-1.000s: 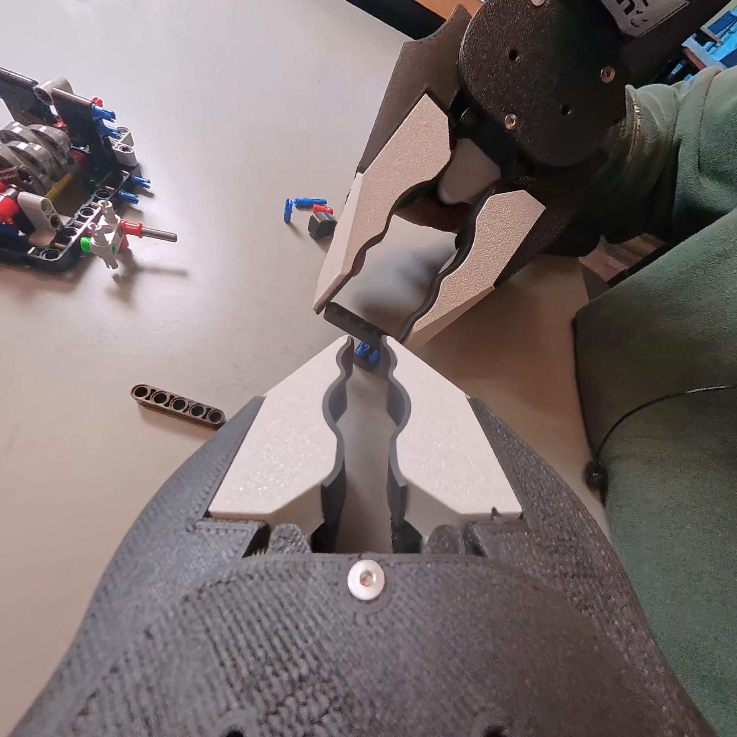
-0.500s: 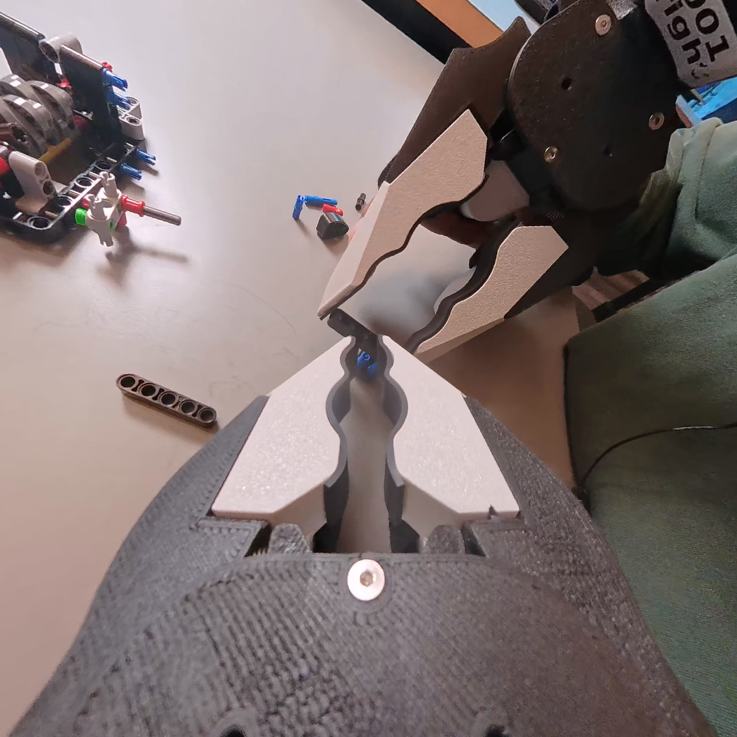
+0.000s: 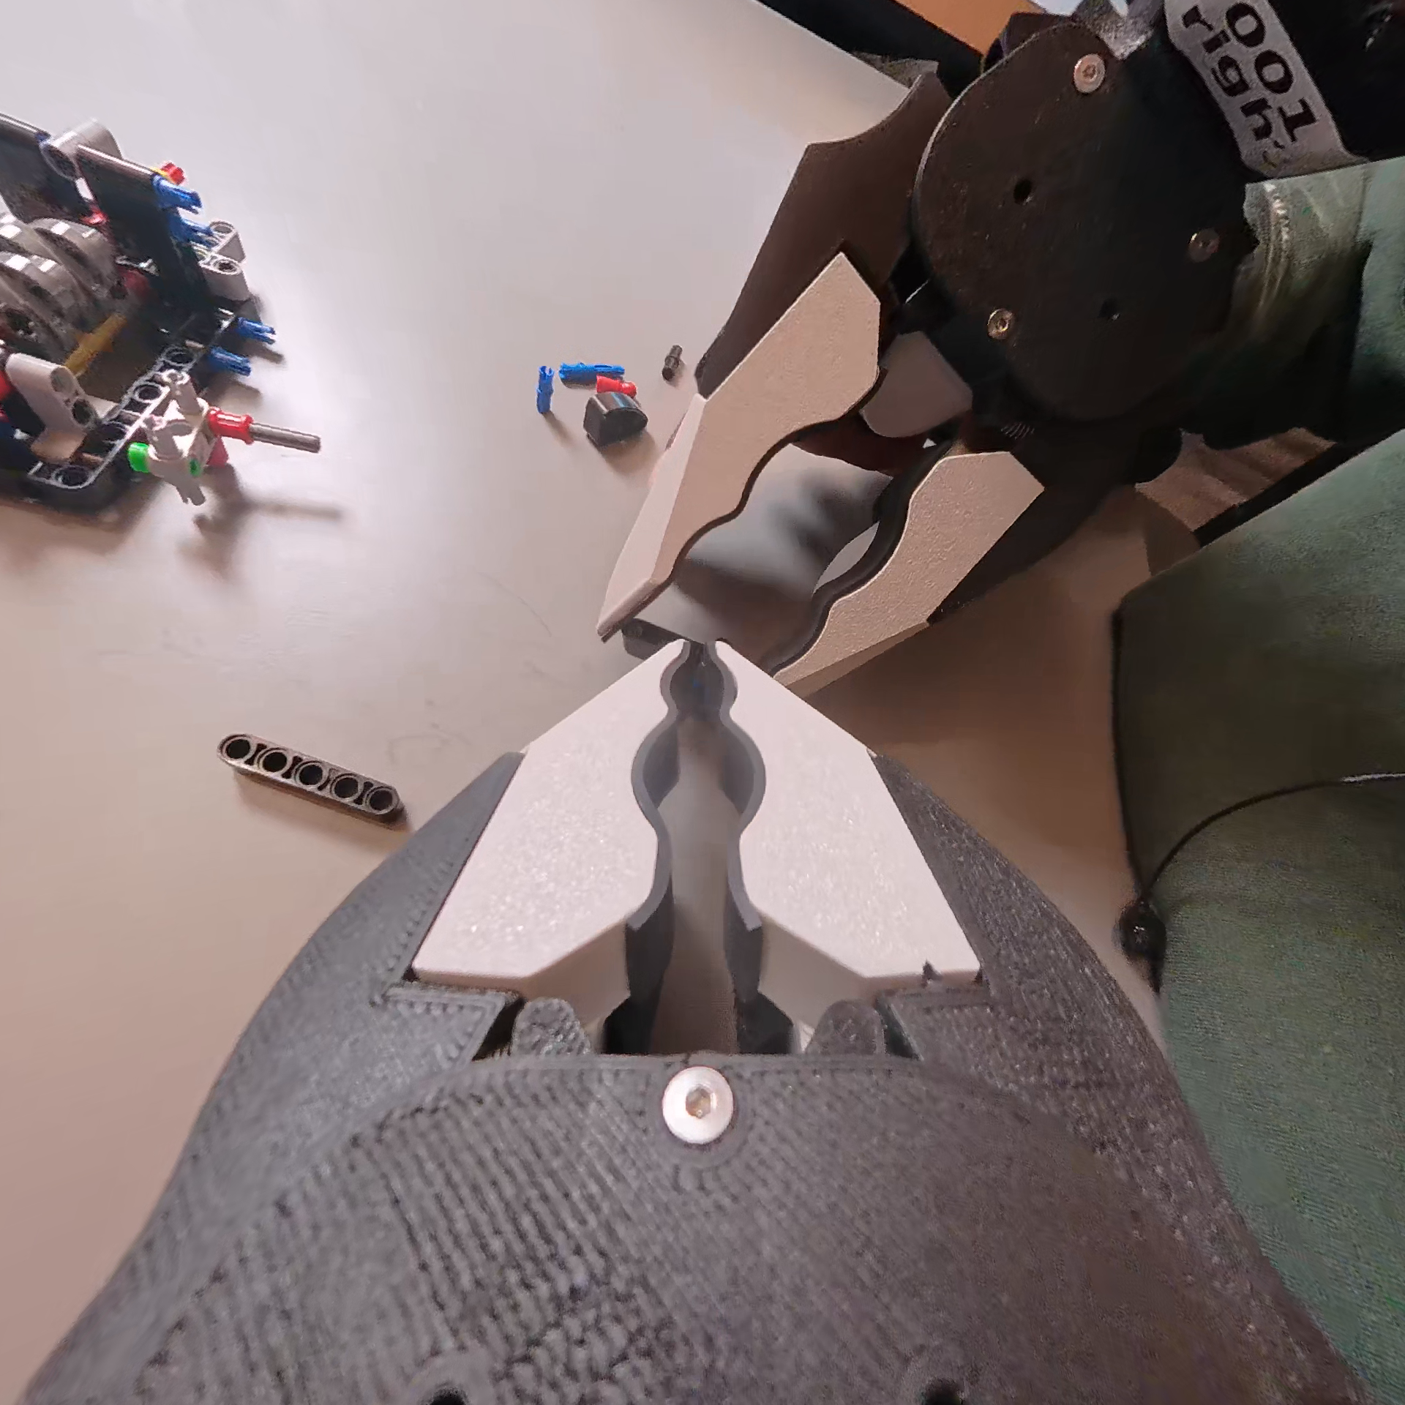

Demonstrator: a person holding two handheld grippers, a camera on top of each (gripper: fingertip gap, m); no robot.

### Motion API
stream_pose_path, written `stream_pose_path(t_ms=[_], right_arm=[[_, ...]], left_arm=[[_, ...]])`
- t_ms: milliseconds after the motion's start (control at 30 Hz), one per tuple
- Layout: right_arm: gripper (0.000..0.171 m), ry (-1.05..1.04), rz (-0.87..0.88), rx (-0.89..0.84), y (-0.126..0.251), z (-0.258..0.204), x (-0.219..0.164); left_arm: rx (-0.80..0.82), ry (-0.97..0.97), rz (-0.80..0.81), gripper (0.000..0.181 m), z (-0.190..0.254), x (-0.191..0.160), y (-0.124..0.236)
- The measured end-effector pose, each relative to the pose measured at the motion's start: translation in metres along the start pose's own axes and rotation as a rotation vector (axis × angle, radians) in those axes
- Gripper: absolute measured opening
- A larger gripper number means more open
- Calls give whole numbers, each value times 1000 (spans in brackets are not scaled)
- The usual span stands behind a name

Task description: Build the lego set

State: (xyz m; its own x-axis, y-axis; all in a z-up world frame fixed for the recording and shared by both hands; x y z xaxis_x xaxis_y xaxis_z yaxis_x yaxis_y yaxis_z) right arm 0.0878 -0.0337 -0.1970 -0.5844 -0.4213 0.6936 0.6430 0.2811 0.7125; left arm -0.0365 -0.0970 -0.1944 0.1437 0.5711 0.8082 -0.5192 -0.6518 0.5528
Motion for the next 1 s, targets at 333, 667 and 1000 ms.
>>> stream_pose_path(t_ms=[333, 667, 1000], right_arm=[[37, 46, 13, -22, -2, -2, 0], [42, 47, 43, 19, 1, -2, -2], [40, -6, 109, 79, 22, 10, -9]], left_arm=[[-25, -63, -9, 10, 6, 0, 4], [35, -239, -52, 0, 17, -3, 2], [72, -253, -52, 0, 16, -6, 0]])
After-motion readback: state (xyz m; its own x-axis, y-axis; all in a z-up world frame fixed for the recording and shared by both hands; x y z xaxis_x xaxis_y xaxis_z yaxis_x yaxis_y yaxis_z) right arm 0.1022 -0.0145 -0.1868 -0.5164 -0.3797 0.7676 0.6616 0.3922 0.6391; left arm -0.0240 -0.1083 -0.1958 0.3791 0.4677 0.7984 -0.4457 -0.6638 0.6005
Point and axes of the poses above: each gripper's, where its closed fingertips meet, y back along the fingers, x out of its top, z = x × y across the jaws, the point moved 10 cm from there along y, back along the fingers, and after that the axes turned 11 degrees about x, right-handed, at the moved point
